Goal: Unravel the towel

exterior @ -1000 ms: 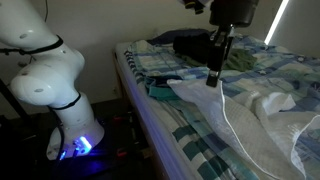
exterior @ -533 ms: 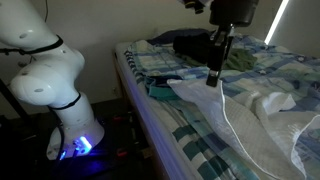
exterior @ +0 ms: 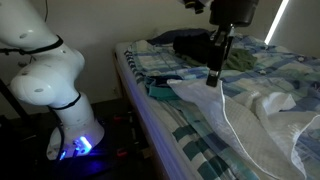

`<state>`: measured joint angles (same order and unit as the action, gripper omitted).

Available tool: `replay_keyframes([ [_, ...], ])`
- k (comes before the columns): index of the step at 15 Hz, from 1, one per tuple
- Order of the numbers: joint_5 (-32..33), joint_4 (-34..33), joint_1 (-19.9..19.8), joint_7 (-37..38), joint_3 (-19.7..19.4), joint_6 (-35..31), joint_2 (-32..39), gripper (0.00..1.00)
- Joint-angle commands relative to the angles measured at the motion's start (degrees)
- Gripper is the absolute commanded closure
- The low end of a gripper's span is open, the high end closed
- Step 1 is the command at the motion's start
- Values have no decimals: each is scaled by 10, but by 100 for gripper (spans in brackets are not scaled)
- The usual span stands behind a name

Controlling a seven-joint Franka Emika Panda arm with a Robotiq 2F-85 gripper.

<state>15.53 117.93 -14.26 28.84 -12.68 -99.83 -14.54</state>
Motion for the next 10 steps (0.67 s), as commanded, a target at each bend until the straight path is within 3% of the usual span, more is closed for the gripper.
replay_keyframes([
  [1,-2,-1,-8,-2,7,0,1,93],
  [2,-2,-1,-8,-2,7,0,1,98],
  [10,13,44,-38,-2,-9,9,-19,98],
])
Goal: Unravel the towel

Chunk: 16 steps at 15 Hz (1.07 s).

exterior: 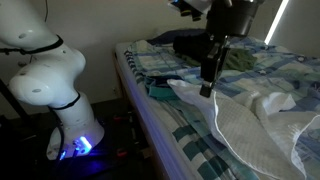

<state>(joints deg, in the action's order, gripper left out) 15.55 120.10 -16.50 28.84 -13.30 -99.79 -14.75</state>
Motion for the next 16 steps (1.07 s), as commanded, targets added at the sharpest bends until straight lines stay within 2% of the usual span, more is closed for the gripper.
replay_keyframes([
  [1,17,28,-21,1,-4,9,-16,98],
  [5,57,63,-33,15,2,22,-13,98],
  [12,122,112,-22,24,22,49,-15,98],
  [13,125,113,-20,22,24,53,-15,91],
  [14,126,114,-20,22,26,57,-16,66],
  [16,126,109,-18,18,29,66,-18,62],
])
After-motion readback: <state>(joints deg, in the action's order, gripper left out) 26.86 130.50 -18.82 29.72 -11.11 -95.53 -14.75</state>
